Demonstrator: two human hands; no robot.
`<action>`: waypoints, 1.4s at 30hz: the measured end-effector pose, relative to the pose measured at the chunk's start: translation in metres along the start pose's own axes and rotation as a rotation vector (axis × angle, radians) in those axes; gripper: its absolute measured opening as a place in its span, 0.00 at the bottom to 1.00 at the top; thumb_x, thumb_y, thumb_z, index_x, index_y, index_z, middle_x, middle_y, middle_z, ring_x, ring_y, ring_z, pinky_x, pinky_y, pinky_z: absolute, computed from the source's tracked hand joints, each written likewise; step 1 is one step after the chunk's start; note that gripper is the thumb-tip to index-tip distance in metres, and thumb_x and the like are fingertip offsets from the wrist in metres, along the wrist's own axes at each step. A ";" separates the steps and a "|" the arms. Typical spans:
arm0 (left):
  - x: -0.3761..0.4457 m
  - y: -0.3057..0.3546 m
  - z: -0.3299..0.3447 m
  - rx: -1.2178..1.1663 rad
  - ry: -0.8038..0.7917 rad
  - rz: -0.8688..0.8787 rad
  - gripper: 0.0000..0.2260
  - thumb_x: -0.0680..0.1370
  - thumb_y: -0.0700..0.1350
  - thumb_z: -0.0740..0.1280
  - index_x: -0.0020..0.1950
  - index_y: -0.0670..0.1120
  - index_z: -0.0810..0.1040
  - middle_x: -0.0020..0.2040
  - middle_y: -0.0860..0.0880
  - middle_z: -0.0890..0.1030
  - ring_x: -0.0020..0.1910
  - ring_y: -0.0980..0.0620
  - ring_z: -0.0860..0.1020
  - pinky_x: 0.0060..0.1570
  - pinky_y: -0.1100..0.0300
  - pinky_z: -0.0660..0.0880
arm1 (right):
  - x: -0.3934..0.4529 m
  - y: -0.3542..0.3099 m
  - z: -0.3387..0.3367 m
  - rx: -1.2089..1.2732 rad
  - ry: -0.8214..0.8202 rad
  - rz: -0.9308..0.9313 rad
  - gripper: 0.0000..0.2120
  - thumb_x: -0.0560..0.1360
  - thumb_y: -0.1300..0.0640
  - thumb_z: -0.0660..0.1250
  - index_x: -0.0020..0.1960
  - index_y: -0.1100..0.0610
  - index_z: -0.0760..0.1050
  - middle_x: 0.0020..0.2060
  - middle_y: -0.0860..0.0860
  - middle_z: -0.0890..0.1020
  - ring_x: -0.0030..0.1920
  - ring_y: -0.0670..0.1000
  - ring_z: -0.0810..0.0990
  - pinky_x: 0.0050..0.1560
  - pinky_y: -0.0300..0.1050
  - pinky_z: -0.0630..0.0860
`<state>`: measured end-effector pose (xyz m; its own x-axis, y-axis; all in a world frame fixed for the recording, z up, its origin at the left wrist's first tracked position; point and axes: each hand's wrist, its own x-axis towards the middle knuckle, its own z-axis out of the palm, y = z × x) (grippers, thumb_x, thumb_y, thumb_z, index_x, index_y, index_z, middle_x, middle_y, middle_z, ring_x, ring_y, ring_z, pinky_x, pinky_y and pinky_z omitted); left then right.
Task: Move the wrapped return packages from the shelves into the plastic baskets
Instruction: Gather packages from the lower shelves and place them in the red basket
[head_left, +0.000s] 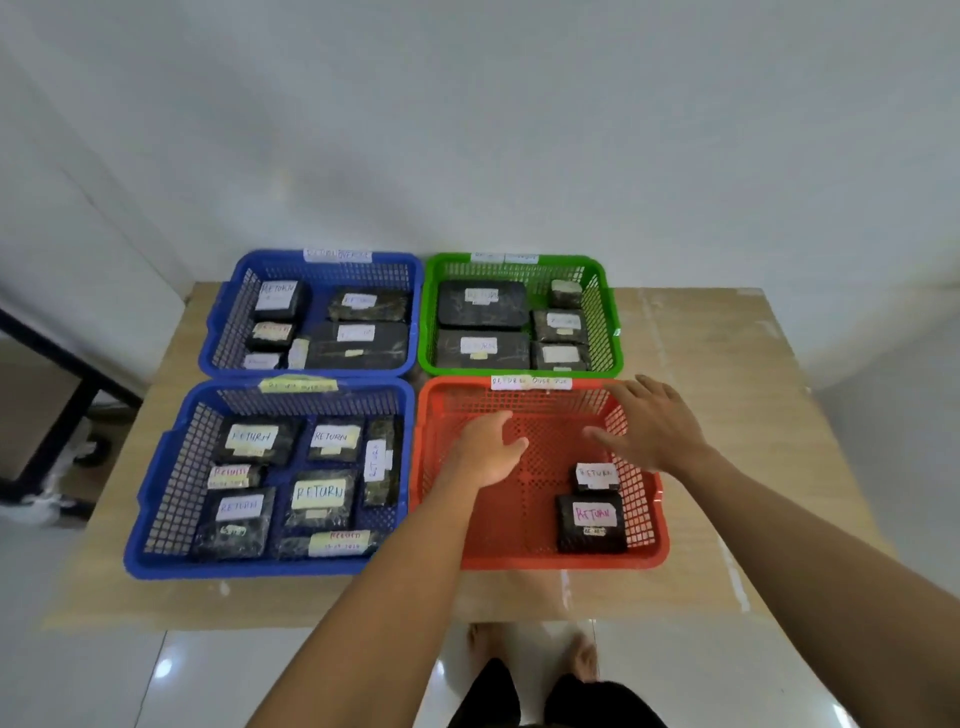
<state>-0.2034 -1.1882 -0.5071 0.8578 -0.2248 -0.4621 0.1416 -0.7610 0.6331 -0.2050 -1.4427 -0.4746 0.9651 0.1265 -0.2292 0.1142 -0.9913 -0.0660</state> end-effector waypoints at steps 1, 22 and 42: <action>-0.001 0.004 -0.005 0.092 0.032 0.043 0.29 0.82 0.56 0.63 0.80 0.48 0.63 0.80 0.49 0.65 0.79 0.47 0.62 0.76 0.46 0.60 | -0.007 0.003 -0.001 0.000 -0.002 0.026 0.43 0.75 0.24 0.53 0.80 0.49 0.60 0.78 0.52 0.67 0.79 0.60 0.61 0.79 0.62 0.58; -0.240 -0.037 -0.018 -0.011 0.260 0.187 0.31 0.78 0.59 0.70 0.76 0.47 0.69 0.76 0.49 0.70 0.74 0.49 0.69 0.72 0.52 0.67 | -0.210 -0.118 -0.031 0.363 0.046 -0.139 0.41 0.76 0.29 0.60 0.79 0.56 0.66 0.76 0.54 0.70 0.74 0.55 0.70 0.74 0.54 0.67; -0.539 -0.322 -0.084 -0.229 0.390 -0.144 0.33 0.78 0.59 0.70 0.79 0.48 0.65 0.77 0.48 0.68 0.76 0.47 0.67 0.72 0.53 0.66 | -0.311 -0.475 0.035 0.288 -0.219 -0.457 0.44 0.73 0.25 0.59 0.80 0.52 0.62 0.79 0.50 0.66 0.77 0.53 0.66 0.75 0.51 0.62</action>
<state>-0.6695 -0.7706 -0.4100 0.9368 0.1514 -0.3153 0.3402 -0.6040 0.7207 -0.5678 -1.0101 -0.4056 0.7583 0.5743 -0.3085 0.4097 -0.7879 -0.4598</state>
